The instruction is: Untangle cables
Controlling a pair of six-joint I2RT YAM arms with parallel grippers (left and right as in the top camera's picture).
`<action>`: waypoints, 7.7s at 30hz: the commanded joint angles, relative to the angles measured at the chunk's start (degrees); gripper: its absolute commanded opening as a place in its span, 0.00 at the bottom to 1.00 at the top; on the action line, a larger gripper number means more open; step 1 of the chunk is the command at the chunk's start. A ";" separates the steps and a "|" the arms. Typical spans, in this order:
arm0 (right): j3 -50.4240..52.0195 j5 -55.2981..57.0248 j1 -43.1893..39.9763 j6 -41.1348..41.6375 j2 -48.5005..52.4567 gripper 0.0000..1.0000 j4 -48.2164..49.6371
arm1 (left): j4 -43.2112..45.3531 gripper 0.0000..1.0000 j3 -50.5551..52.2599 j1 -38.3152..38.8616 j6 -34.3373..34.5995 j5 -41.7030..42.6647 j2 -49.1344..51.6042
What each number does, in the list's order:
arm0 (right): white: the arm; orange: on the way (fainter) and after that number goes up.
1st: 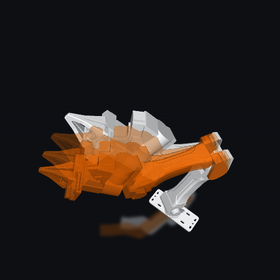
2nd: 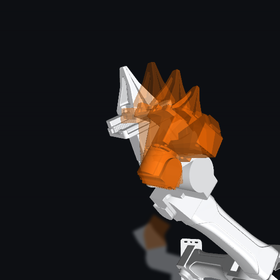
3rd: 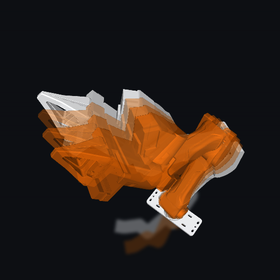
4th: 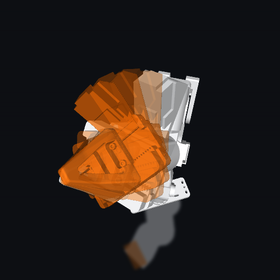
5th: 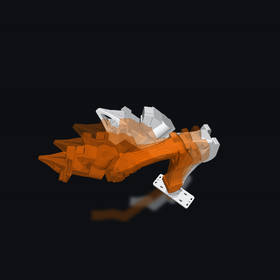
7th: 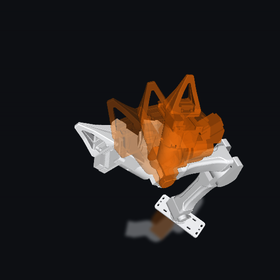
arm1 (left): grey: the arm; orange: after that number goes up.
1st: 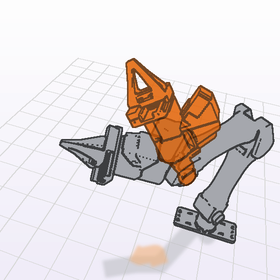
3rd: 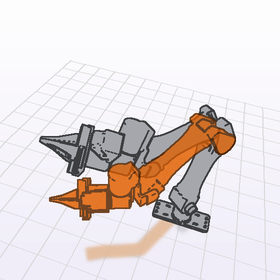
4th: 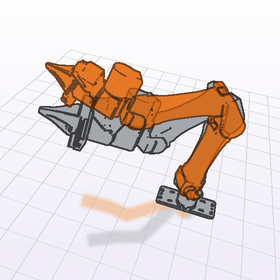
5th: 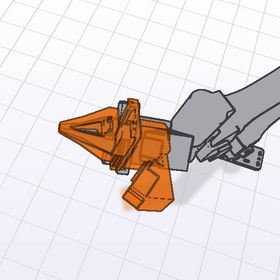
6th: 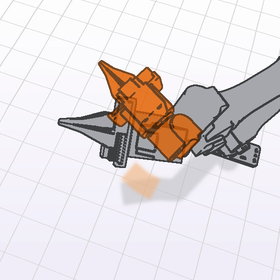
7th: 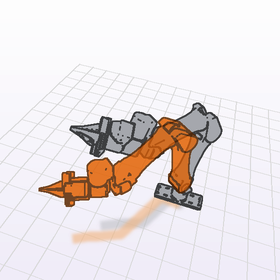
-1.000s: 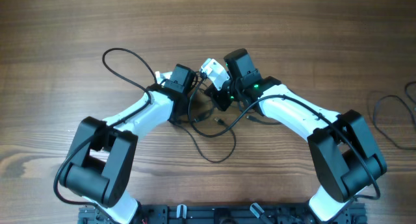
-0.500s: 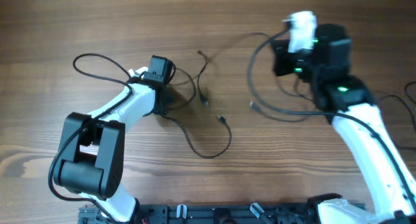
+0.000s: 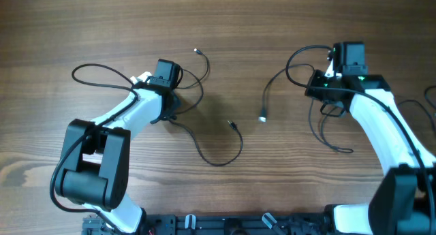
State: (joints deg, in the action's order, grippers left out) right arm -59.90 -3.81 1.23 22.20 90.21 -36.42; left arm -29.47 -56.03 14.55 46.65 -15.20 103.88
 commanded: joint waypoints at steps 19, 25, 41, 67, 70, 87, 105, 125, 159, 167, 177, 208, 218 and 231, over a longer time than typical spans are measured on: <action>0.44 -42.58 0.09 -26.45 6.29 0.82 6.34 | -0.90 0.06 4.28 -0.79 0.76 6.67 4.81; 0.44 -3.93 0.02 -0.87 6.29 1.00 3.41 | -0.92 0.07 4.28 -0.79 0.76 6.67 4.81; 0.46 29.31 0.02 31.39 6.32 1.00 -13.31 | 3.19 0.12 4.28 -0.79 0.76 6.67 4.81; 10.12 8.35 0.02 4.79 9.86 1.00 11.54 | 3.02 0.10 4.28 13.35 0.76 21.55 4.81; 10.12 6.12 0.02 4.72 9.99 1.00 12.04 | 4.09 0.11 4.28 14.40 0.76 20.22 4.81; 10.10 -20.13 -0.04 -23.65 9.97 1.00 20.26 | 9.86 0.19 4.28 15.08 0.70 10.60 4.81; 8.61 8.31 -0.79 7.65 2.32 1.00 5.01 | 11.52 0.23 4.31 15.08 0.70 10.60 4.81; 9.03 -18.25 -0.92 2.16 14.78 1.00 28.68 | 11.50 0.25 4.31 15.08 0.28 10.60 4.81; 4.48 4.74 7.39 -20.48 19.47 0.04 14.43 | 7.58 0.21 4.31 15.26 0.31 10.86 4.81; -15.21 -2.27 -5.22 -21.00 13.75 0.04 5.79 | 7.56 0.22 4.31 15.23 0.33 13.20 4.81; -18.97 -3.37 -19.15 -20.55 13.81 0.04 20.22 | 7.58 0.23 4.28 15.23 0.35 13.20 4.81; -35.50 0.42 -28.33 -8.70 36.54 0.04 35.28 | 7.61 0.16 4.31 15.26 4.22 13.20 4.81; -35.54 1.16 -32.35 13.75 36.54 0.06 39.43 | 7.61 0.15 4.31 15.23 4.85 13.20 4.81; -35.41 -4.04 -29.46 20.02 39.47 1.00 35.69 | 4.61 0.09 4.28 15.28 4.83 13.00 4.79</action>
State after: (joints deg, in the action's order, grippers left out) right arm -94.76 -2.44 -31.22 48.12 127.68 2.39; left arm -21.80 -55.77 29.89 50.57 -2.72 104.20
